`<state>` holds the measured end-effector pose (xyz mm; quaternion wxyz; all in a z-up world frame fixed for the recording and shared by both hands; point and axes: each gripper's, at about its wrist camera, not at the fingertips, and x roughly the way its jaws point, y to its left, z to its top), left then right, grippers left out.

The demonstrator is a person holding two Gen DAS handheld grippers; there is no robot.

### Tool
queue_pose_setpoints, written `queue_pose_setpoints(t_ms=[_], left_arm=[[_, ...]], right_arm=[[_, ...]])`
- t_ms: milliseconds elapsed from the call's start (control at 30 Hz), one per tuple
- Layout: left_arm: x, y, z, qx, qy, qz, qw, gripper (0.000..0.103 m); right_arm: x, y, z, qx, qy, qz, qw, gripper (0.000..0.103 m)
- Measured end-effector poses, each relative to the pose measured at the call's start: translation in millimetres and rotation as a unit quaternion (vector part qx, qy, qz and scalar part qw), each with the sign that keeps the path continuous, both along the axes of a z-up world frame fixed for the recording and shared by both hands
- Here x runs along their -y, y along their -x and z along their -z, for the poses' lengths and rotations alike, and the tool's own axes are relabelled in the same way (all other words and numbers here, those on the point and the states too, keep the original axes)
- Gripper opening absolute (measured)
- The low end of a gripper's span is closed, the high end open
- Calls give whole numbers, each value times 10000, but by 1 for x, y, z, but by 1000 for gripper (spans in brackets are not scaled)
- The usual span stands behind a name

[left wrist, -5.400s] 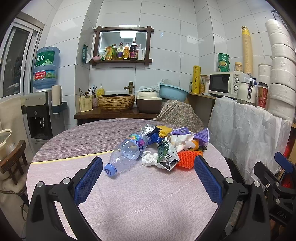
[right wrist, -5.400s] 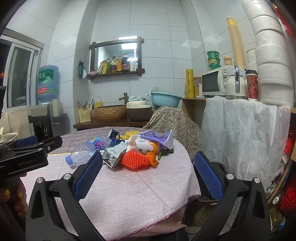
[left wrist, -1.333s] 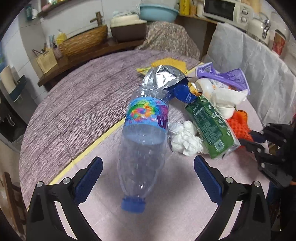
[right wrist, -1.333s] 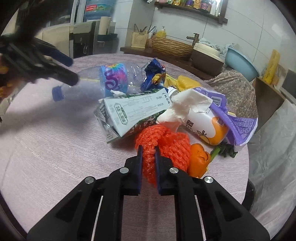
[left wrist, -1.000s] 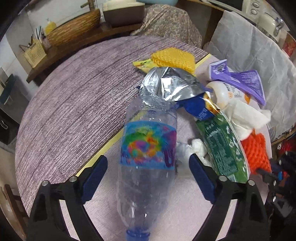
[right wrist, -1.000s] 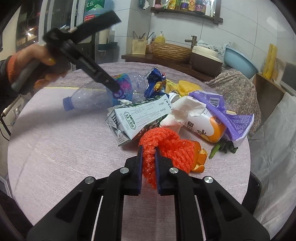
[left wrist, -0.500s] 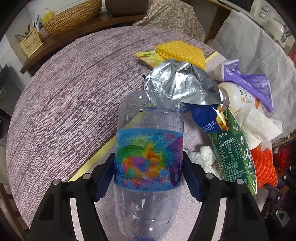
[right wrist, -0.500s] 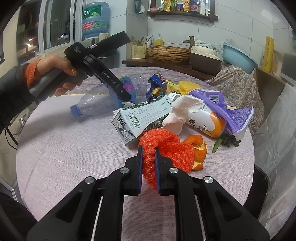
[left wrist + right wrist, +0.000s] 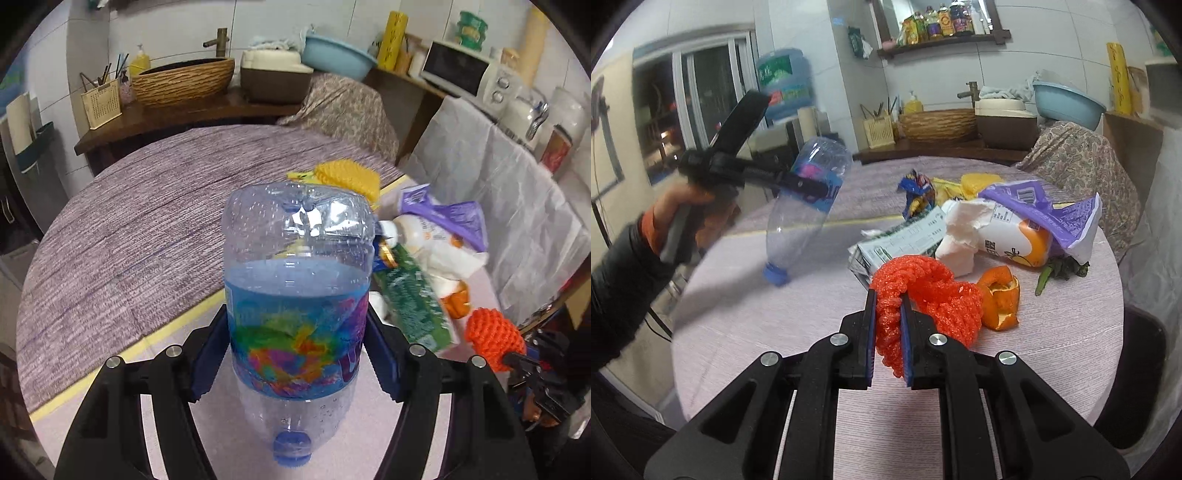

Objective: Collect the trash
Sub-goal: 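Carry the bottle and mesh net to the black bin and release both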

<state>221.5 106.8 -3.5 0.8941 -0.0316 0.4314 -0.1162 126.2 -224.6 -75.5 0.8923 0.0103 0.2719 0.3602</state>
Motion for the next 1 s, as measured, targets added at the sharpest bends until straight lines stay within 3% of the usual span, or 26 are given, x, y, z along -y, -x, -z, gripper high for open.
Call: queue_pose_setpoints(t_ms=[233,333,467,600,733,1000], left_arm=[[13,25,-42,657,281,83,9974,67],[23,29,-64,954,362,173,9946,67],[44,22,-85,1209,412,350,9912,67],[78,9,-105,1417,565,648,9862,67],[125,-2,-111,1448,750,1084,9806,67],[228,-20,-93,1014,1036,1943,9702,67]], right_arm=[[54,3,-28,277,-779,575,9949,12],[85,-2,-35,408,-754,1172,9894,12],[134,-25,-25,209,-558,2172,9743,12],[182,-68,18,-546,-300,3033,9509,12],[213,-113,93,-1644,-312,3438,9240,12],[240,-161,200,-2616,-436,3750,8883,13]])
